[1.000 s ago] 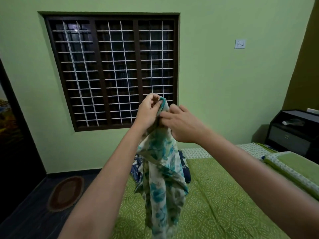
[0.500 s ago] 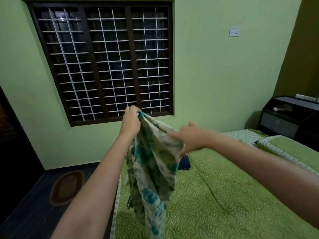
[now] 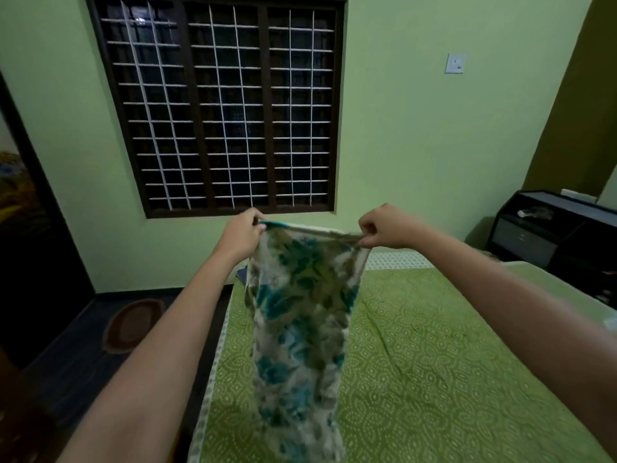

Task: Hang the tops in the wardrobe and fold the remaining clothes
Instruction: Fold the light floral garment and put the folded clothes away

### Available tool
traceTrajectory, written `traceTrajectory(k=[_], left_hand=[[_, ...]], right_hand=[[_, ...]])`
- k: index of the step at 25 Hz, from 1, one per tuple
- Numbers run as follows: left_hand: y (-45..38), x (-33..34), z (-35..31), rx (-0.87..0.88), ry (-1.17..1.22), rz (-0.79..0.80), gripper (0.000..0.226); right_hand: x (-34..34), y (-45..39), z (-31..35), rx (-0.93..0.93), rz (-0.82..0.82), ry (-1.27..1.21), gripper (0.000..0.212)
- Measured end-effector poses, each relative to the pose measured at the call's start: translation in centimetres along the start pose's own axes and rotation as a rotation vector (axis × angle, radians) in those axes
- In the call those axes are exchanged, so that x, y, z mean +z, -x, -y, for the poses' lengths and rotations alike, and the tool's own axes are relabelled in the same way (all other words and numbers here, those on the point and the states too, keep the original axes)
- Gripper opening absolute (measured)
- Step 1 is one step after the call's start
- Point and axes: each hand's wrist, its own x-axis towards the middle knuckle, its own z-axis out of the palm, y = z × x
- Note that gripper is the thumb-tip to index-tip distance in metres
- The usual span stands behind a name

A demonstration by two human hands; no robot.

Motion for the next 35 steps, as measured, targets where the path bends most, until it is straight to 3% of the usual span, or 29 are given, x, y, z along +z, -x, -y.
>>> traceTrajectory(k=[2, 5, 6, 9, 10, 12, 15, 20, 24, 28, 30, 32, 35], left_hand=[[3.9, 0.0, -0.9, 0.031, -0.056, -0.007, 0.008], [7.3, -2.2, -3.8, 0.109, -0.072, -0.279, 0.010], [8.3, -2.8, -4.8, 0.099, -0.088, -0.303, 0.010], [11.5, -1.8, -6.0, 0.058, -0.279, -0.085, 0.010], [12.6, -1.3, -6.0, 0.047, -0.282, -0.051, 0.010], [14.4, -1.1, -6.4, -0.016, -0.173, -0.057, 0.011], [16.1, -0.9, -7.3, -0.123, 0.010, 0.045, 0.015], [15.8, -2.6, -7.8, -0.274, 0.391, 0.152, 0.015], [8.8, -2.4, -6.6, -0.270, 0.541, 0.127, 0.011], [0.1, 5.9, 1.0, -0.501, 0.450, 0.228, 0.006], [-3.2, 10.3, 5.7, -0.584, 0.366, 0.282, 0.008], [-7.2, 13.0, 8.8, -0.534, 0.215, 0.236, 0.019], [-12.7, 13.7, 9.5, -0.351, 0.058, 0.100, 0.012]], right_hand=[[-0.3, 3.2, 0.0, -0.007, -0.074, -0.149, 0.034], [-2.6, 7.3, -0.2, 0.015, -0.414, -0.308, 0.025], [-3.0, 8.4, -0.4, 0.026, -0.469, -0.371, 0.021], [-1.6, 11.5, -0.3, 0.026, -0.256, -0.312, 0.031], [-0.9, 12.2, -0.5, 0.041, -0.253, -0.271, 0.031], [-0.6, 13.6, -0.6, 0.071, -0.350, -0.171, 0.028], [-0.2, 14.8, -0.8, 0.080, -0.272, -0.038, 0.029], [-1.8, 15.0, -1.4, 0.057, -0.168, -0.212, 0.014], [-2.1, 7.5, -3.2, 0.127, -0.256, -0.551, 0.005], [7.4, -5.5, -4.8, 0.268, 0.048, -0.456, 0.017], [12.7, -10.8, -5.2, 0.375, 0.106, -0.599, 0.010], [15.6, -15.5, -5.7, 0.428, 0.040, -0.644, 0.017], [15.6, -20.4, -6.5, 0.412, -0.144, -0.551, 0.020]])
